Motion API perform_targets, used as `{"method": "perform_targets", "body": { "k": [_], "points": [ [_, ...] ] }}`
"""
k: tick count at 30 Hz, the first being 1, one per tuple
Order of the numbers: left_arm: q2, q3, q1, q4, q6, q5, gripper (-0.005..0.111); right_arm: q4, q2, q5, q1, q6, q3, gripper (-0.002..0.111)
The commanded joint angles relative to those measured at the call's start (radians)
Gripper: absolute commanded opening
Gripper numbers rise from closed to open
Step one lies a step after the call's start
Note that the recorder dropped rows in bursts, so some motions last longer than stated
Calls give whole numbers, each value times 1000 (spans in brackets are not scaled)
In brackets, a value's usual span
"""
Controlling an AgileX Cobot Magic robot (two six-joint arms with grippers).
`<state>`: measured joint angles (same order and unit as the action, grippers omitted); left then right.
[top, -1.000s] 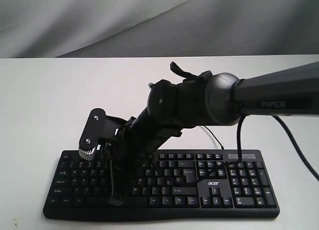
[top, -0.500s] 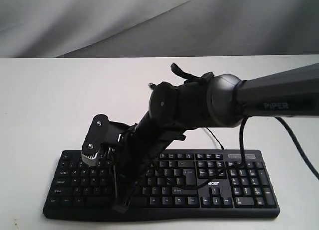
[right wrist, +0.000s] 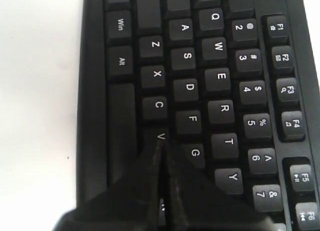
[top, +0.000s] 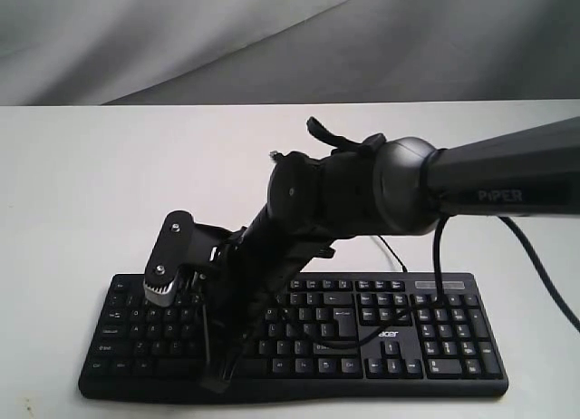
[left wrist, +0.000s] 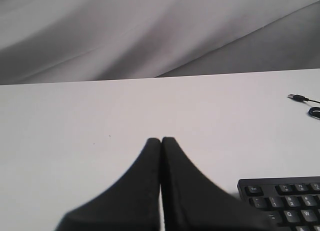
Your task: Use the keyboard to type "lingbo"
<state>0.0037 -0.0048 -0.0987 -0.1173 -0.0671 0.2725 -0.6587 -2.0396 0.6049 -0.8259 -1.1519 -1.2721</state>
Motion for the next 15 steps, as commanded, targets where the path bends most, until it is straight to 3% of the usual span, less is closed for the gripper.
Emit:
{"method": "perform_targets", "body": {
  "k": [1,15],
  "points": [
    [-4,5,-1,0,-2,-9,1,-9,7,-3,-1,-9,7,0],
    [-4,5,-1,0,-2,-9,1,-18,-17,-14,-1,-25,7,0]
  ]
}}
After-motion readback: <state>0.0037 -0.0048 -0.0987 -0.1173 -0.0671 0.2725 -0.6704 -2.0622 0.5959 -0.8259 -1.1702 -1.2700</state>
